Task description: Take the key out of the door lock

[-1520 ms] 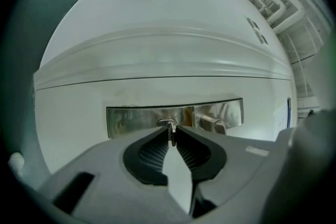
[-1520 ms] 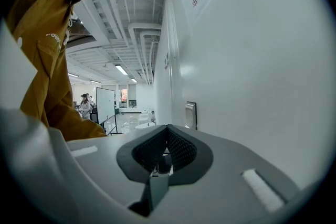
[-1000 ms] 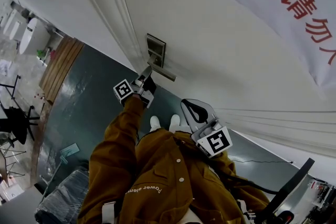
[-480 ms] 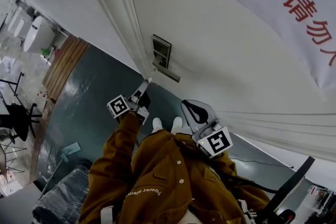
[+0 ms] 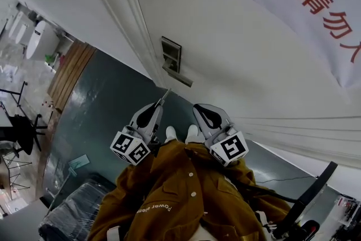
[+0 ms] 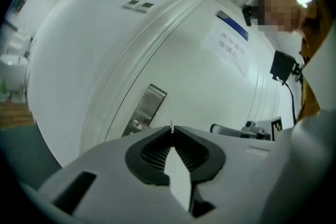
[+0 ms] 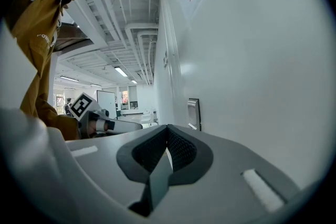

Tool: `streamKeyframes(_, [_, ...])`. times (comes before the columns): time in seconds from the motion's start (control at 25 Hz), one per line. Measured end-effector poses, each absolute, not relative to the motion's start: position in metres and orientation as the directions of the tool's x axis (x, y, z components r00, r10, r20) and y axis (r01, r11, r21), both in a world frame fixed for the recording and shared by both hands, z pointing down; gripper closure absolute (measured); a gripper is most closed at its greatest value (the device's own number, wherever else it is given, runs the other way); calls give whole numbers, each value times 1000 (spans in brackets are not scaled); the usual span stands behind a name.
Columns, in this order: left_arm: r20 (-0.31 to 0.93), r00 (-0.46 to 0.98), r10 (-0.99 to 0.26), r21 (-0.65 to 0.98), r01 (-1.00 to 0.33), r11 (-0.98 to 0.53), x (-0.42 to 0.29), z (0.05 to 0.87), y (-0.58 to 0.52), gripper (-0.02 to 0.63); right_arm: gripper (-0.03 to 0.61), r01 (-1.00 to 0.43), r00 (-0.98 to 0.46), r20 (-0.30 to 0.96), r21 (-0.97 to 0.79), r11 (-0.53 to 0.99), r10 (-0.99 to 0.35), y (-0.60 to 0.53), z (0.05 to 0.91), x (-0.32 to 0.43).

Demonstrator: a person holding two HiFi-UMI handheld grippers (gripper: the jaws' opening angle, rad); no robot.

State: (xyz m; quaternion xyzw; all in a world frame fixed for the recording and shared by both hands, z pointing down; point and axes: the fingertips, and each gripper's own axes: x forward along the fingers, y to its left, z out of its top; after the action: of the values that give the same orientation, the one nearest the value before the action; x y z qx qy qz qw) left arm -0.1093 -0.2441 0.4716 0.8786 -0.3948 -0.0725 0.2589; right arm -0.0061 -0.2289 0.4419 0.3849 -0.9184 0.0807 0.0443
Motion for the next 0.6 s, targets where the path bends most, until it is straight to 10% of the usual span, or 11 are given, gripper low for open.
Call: streamKeyframes(0.6, [93, 616, -782, 206, -780, -590, -75, 438, -219, 594, 574, -735, -678, 146, -106, 670, -721, -232, 445, 0])
